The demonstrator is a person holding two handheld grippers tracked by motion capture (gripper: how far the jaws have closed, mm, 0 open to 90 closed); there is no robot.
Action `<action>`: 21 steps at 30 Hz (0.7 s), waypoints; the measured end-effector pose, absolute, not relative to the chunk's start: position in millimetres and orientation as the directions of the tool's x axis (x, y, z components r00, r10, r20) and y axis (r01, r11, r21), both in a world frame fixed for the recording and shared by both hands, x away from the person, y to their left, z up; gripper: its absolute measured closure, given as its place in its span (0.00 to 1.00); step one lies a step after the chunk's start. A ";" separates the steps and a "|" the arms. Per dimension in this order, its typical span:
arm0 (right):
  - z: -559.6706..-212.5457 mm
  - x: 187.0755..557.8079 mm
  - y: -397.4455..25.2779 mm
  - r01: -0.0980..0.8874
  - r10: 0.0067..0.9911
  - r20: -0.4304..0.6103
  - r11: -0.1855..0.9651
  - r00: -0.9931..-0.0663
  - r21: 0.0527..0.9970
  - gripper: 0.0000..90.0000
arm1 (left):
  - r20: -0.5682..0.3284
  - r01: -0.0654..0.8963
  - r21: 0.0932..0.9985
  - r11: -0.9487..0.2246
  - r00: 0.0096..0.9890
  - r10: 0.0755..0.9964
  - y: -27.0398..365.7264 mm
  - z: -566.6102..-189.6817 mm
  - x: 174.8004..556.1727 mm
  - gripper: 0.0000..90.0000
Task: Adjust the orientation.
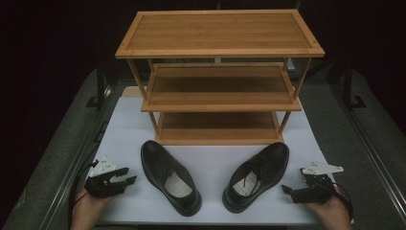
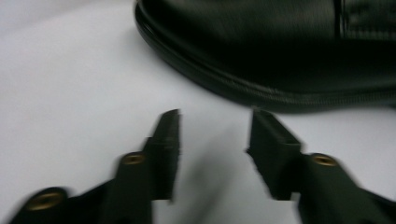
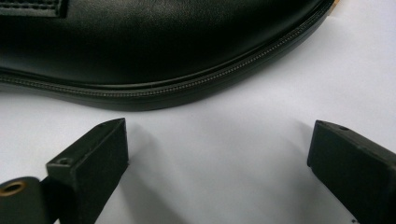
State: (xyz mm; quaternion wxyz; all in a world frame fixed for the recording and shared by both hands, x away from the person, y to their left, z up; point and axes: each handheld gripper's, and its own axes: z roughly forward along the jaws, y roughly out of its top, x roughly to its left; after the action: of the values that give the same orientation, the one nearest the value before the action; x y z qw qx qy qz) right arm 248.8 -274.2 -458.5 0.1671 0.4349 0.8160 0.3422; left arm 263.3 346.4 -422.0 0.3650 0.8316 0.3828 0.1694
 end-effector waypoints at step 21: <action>-458.5 248.9 -274.4 0.597 0.825 0.027 0.385 -0.565 0.704 0.06 | 0.032 0.493 0.782 -0.381 0.579 0.815 347.9 -401.5 331.5 1.00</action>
State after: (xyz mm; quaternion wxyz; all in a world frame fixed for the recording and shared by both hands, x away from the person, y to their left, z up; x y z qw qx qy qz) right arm 248.9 -274.4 -458.5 0.1665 0.4359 0.8155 0.3424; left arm 331.5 347.9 -401.5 0.3794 0.8034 0.4070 0.2121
